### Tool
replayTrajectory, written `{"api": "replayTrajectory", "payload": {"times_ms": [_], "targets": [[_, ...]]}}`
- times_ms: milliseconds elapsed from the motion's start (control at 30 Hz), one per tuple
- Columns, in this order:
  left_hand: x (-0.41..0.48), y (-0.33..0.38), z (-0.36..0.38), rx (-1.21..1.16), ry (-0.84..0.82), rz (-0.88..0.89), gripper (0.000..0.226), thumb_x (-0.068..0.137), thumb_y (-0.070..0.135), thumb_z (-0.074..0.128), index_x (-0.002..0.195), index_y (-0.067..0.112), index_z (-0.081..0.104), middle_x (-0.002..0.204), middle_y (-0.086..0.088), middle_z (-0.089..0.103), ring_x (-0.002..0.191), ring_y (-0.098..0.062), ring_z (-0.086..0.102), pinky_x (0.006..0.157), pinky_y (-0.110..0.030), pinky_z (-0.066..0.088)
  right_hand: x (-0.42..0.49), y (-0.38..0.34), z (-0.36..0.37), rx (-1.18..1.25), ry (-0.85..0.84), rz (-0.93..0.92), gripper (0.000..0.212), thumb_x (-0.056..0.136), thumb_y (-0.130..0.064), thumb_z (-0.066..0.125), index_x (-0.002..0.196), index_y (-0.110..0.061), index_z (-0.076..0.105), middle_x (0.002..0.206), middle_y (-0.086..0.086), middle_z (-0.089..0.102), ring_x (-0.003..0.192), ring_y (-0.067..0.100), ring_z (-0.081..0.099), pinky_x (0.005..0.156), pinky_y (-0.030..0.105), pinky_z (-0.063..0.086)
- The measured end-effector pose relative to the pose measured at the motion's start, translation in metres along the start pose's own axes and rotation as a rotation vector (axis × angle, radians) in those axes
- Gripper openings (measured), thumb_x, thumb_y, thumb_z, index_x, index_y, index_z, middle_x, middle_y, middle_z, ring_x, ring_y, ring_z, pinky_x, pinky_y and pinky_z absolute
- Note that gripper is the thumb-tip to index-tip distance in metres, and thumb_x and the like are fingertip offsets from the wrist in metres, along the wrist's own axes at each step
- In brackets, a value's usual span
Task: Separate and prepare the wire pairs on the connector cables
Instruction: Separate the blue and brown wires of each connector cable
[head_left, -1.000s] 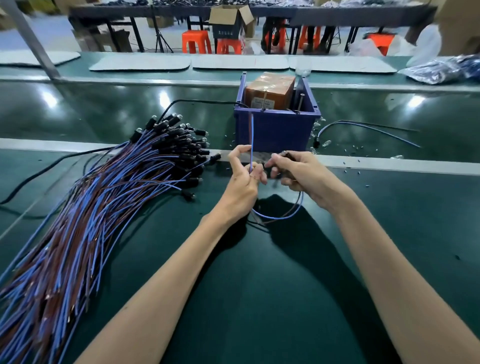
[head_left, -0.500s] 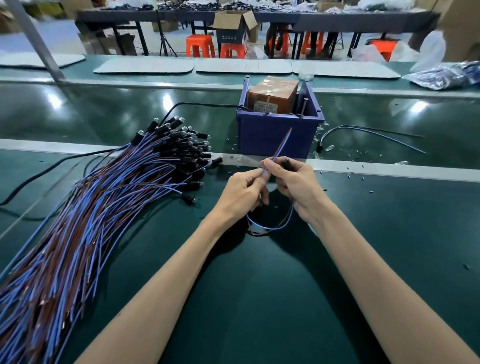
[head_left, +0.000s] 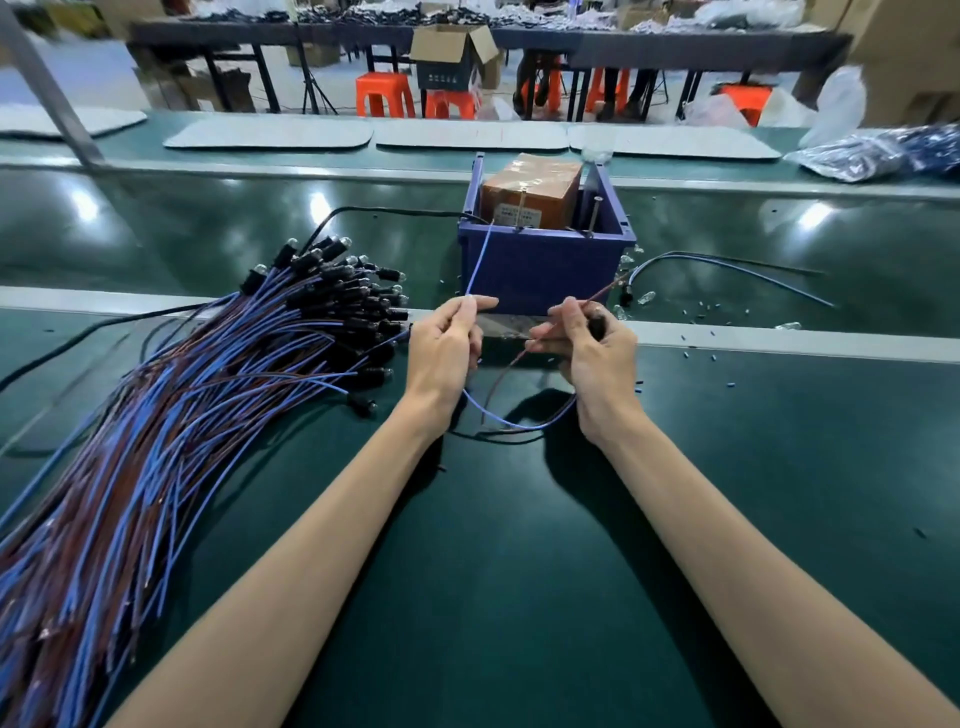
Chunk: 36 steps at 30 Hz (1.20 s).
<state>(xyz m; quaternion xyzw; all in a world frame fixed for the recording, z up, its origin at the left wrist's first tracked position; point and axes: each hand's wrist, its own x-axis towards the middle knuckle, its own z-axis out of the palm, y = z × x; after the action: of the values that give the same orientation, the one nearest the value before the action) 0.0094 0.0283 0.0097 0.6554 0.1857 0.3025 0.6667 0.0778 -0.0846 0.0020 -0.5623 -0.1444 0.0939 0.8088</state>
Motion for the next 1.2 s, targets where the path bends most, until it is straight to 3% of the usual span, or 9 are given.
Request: {"api": "replayTrajectory", "payload": {"times_ms": [167,400,567,733,1200], "targets": [[0.011,0.0,0.012,-0.033,0.056,-0.02,0.042,0.104,0.025,0.033,0.071,0.014,0.056,0.045,0.011,0.028,0.038,-0.004,0.021,0.039,-0.017,0.019,0.014,0.003,-0.002,-0.104,0.169,-0.081,0.027,0.1,-0.019,0.051,0.078,-0.018,0.067,0.047,-0.01,0.037,0.041,0.001,0.033,0.042,0.013,0.03],[0.022,-0.009,0.02,0.021,0.044,0.044,0.03,0.104,0.019,0.032,0.078,0.016,0.046,0.059,0.003,0.031,0.045,-0.005,0.026,0.044,-0.017,0.025,0.021,0.005,-0.006,-0.225,0.251,-0.114,0.025,0.1,-0.022,0.048,0.08,-0.025,0.062,0.044,-0.013,0.046,0.043,0.004,0.039,0.046,0.02,0.032],[0.02,-0.012,0.024,0.061,-0.002,0.09,0.031,0.103,0.017,0.036,0.074,0.017,0.047,0.048,0.015,0.03,0.041,-0.003,0.023,0.041,-0.017,0.021,0.031,0.001,-0.012,-0.289,0.247,-0.177,0.023,0.098,-0.015,0.05,0.079,-0.025,0.057,0.047,-0.012,0.045,0.043,0.001,0.039,0.05,0.019,0.034],[0.019,-0.011,0.024,0.142,-0.054,0.132,0.032,0.101,0.016,0.04,0.071,0.018,0.047,0.042,0.014,0.029,0.041,-0.004,0.024,0.042,-0.018,0.021,0.036,0.004,-0.014,-0.271,0.221,-0.18,0.026,0.096,-0.015,0.051,0.076,-0.027,0.063,0.056,-0.005,0.042,0.052,0.01,0.037,0.054,0.029,0.032],[0.018,-0.013,0.023,0.187,-0.063,0.126,0.032,0.101,0.02,0.042,0.07,0.02,0.049,0.048,0.012,0.03,0.043,-0.006,0.024,0.044,-0.022,0.021,0.039,0.005,-0.018,-0.201,0.247,-0.15,0.023,0.099,-0.014,0.046,0.081,-0.022,0.059,0.055,-0.005,0.042,0.049,0.008,0.037,0.047,0.024,0.03]]}}
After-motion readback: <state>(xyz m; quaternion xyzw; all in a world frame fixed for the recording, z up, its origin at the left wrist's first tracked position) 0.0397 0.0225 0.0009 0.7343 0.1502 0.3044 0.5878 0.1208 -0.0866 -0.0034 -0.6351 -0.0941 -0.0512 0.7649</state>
